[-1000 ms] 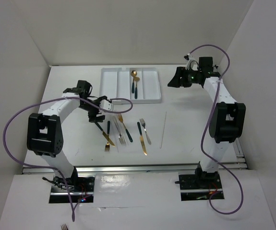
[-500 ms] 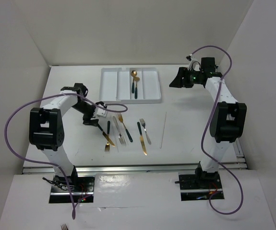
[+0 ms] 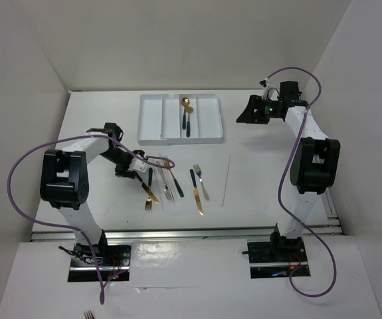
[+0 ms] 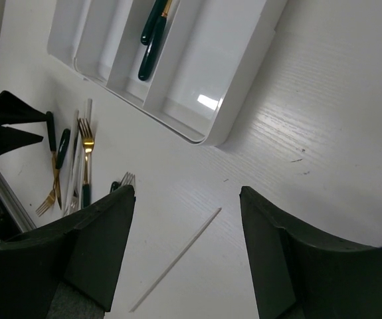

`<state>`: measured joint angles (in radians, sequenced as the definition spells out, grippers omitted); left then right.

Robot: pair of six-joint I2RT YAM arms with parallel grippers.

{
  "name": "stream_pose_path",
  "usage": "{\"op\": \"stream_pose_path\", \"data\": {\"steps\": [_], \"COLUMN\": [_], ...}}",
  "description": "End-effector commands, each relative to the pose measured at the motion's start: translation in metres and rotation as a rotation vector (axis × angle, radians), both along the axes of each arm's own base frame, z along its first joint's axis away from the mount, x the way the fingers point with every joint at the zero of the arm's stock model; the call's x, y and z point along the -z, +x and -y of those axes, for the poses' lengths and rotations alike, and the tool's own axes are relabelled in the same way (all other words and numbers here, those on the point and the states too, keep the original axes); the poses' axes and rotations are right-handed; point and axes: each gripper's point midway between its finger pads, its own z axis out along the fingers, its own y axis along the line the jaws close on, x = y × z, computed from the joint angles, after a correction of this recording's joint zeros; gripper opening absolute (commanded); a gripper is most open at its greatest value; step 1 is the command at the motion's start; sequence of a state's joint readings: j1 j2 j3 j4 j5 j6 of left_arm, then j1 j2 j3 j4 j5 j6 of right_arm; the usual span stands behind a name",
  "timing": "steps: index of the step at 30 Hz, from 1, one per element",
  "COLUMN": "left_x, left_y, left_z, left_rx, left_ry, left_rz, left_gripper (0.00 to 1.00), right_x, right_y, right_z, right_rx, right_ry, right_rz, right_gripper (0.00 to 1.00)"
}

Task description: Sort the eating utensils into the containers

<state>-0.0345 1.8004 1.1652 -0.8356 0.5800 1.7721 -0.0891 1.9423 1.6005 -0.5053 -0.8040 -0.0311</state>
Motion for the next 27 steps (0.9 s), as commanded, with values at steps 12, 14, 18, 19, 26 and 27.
{"op": "stream_pose_path", "data": {"steps": [12, 14, 18, 19, 26, 27], "left_x": [0.01, 0.014, 0.022, 0.025, 0.039, 0.041], "left_y": [0.006, 0.003, -0.005, -0.009, -0.018, -0.022], "left_z": [0.003, 0.001, -0.002, -0.004, -0.006, -0.006], "left_rx": [0.04, 0.049, 0.057, 0.067, 0.081, 0.082], "left_ry": [-0.003, 0.006, 0.026, 0.036, 0.08, 0.08], "left_rz": [-0.027, -0.042, -0.063, -0.069, -0.121, -0.142], "left_gripper": [0.66, 0.65, 0.59, 0.55, 0.38, 0.38], "right_x": [-0.012, -0.015, -0.01, -0.01, -0.009, -0.003], "right_y": [0.011, 0.01, 0.012, 0.012, 0.011, 0.01], "right_z": [0.003, 0.003, 0.008, 0.008, 0.011, 0.011], "right_rx": [-0.017, -0.017, -0.013, -0.013, -0.014, -0.014], "right_ry": [0.027, 0.027, 0.023, 0.023, 0.027, 0.03], "right_rz": [0.01, 0.008, 0.006, 0.006, -0.004, -0.025], "right_gripper": [0.72, 0.72, 0.72, 0.72, 0.72, 0.71]}}
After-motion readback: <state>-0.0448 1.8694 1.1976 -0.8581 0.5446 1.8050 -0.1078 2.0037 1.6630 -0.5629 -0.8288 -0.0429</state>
